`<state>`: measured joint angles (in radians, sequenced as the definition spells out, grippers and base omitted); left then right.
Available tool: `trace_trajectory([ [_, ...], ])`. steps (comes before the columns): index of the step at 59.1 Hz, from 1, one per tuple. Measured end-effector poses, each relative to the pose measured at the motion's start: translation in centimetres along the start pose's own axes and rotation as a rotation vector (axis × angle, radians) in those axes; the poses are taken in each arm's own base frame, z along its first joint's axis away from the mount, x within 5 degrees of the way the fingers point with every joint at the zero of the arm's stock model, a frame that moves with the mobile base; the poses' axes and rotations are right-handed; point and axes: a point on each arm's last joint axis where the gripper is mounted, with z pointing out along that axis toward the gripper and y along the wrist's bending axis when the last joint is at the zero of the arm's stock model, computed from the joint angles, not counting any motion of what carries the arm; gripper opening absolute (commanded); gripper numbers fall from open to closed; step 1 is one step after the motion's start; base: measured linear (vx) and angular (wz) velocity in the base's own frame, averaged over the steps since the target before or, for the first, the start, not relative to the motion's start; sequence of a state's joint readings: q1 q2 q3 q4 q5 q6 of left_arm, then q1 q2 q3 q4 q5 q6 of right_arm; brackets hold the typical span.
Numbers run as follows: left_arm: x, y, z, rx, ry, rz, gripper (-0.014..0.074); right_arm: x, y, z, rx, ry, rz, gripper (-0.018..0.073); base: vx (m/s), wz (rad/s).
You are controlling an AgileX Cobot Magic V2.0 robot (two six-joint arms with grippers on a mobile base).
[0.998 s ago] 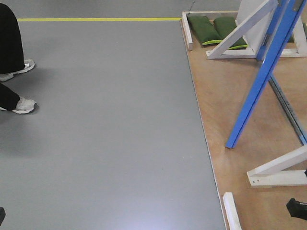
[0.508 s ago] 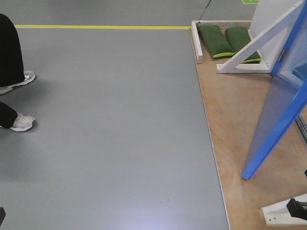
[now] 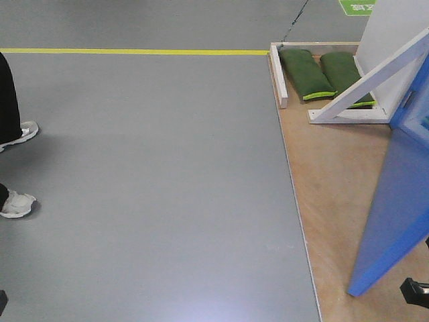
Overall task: Move to blue door and open it
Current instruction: 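Drive forward alongside the platform until the blue door is beside the robot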
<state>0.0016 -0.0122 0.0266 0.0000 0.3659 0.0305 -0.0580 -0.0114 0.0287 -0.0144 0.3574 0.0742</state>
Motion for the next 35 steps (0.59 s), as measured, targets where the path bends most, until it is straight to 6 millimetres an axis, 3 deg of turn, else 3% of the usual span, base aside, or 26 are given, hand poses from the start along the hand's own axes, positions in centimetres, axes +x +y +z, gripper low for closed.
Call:
trace_trajectory([
  [35, 0.00, 0.00, 0.00, 0.000, 0.000, 0.000, 0.0070, 0.00, 0.00, 0.00, 0.000, 0.000, 0.000, -0.0011, 0.20, -0.02],
])
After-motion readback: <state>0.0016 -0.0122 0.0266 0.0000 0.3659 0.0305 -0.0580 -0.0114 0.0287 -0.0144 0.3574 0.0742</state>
